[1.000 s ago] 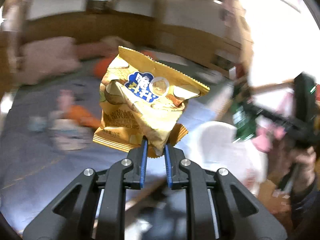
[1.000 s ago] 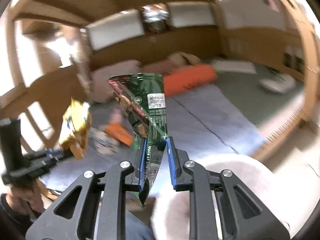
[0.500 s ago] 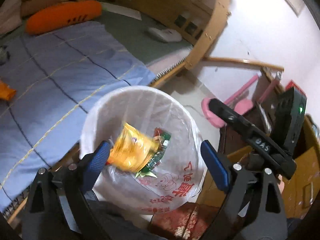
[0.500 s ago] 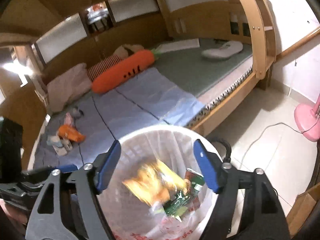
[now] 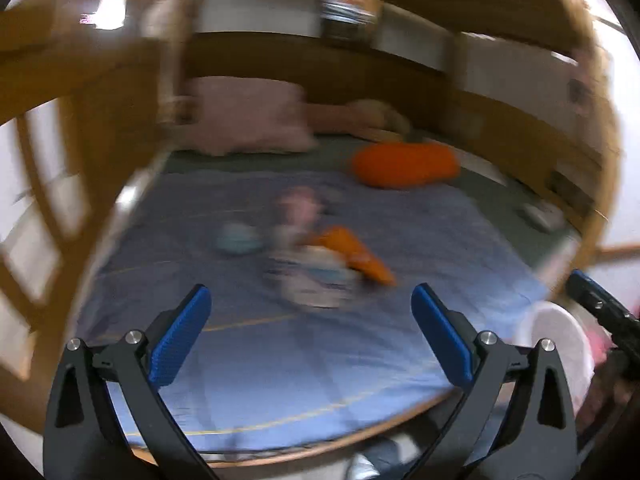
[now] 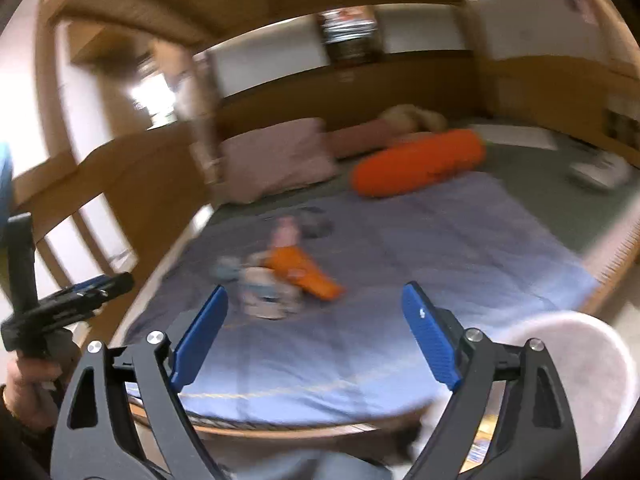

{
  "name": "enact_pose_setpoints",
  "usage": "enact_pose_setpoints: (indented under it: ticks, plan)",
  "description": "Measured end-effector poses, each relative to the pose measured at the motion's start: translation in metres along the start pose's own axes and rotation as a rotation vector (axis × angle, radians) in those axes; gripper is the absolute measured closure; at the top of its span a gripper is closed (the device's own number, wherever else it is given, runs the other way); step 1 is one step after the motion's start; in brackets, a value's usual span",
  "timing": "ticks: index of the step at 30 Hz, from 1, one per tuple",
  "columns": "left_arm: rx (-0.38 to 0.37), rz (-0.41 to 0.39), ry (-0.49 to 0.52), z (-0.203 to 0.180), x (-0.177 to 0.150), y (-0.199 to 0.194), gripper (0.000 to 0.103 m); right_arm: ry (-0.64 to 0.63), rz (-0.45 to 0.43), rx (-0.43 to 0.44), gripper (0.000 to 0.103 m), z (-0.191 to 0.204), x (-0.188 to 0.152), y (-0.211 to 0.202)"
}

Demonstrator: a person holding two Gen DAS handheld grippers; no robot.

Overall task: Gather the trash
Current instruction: 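Move both open tools back over the remaining trash on the bed, then grasp the white paper cup with the left tool while the right tool grasps the white box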

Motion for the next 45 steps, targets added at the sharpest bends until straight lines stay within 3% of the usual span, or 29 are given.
enact_pose_setpoints:
  ticks: [3,6,8,10,11,13,19,32,38,40,41,42,45]
  plan:
    - [0.015,-0.030,-0.080,0.035,-0.013,0.010,0.003,-0.016,-0.017,0.052,0.016,0.038,0.017,0.033]
    - [0.066,0.085,-0.085,0.039,-0.024,0.034,0.003,0.000,-0.050,0.052,0.015,0.058,0.025,0.057]
    - [0.009,0.079,-0.046,0.031,-0.028,0.032,0.003,-0.025,-0.060,-0.008,0.015,0.058,0.020,0.072]
    - [0.017,0.049,0.009,0.014,-0.031,0.030,0.003,-0.003,0.026,-0.053,0.015,0.055,0.018,0.087]
    - [0.034,0.042,0.032,0.010,-0.033,0.029,0.003,0.049,0.026,-0.015,0.015,0.049,0.020,0.087]
    - [0.060,0.050,0.066,0.002,-0.033,0.039,0.003,0.063,0.000,-0.022,0.014,0.044,0.021,0.083]
    - [0.000,0.104,0.027,-0.002,-0.034,0.065,0.003,0.102,0.022,0.015,0.015,0.034,0.023,0.092]
    - [-0.012,0.168,0.139,-0.057,0.009,0.195,0.003,0.211,0.059,0.080,0.015,0.016,0.025,0.106]
    - [0.059,0.211,0.163,-0.058,0.020,0.257,0.003,0.212,0.086,0.089,0.015,0.016,0.026,0.116]
    - [0.056,0.218,0.149,-0.053,0.023,0.271,0.010,0.201,0.104,0.084,0.015,0.018,0.026,0.122]
    - [0.037,0.226,0.144,-0.050,0.024,0.274,0.017,0.196,0.110,0.081,0.015,0.019,0.027,0.125]
    - [0.011,0.244,0.136,-0.048,0.026,0.277,0.032,0.190,0.122,0.081,0.015,0.019,0.027,0.129]
    - [-0.053,0.268,0.070,-0.033,0.031,0.268,0.033,0.193,0.177,0.095,0.015,0.016,0.032,0.148]
Point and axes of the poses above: each gripper's, at about its wrist camera, not at the fingertips, and y roughly the way its jaws point, z to its left, x to its top, the point moved 2 cm from there along y, roughly the way its jaws point, and after that the axes turned 10 degrees about z, right-handed, at the moved point
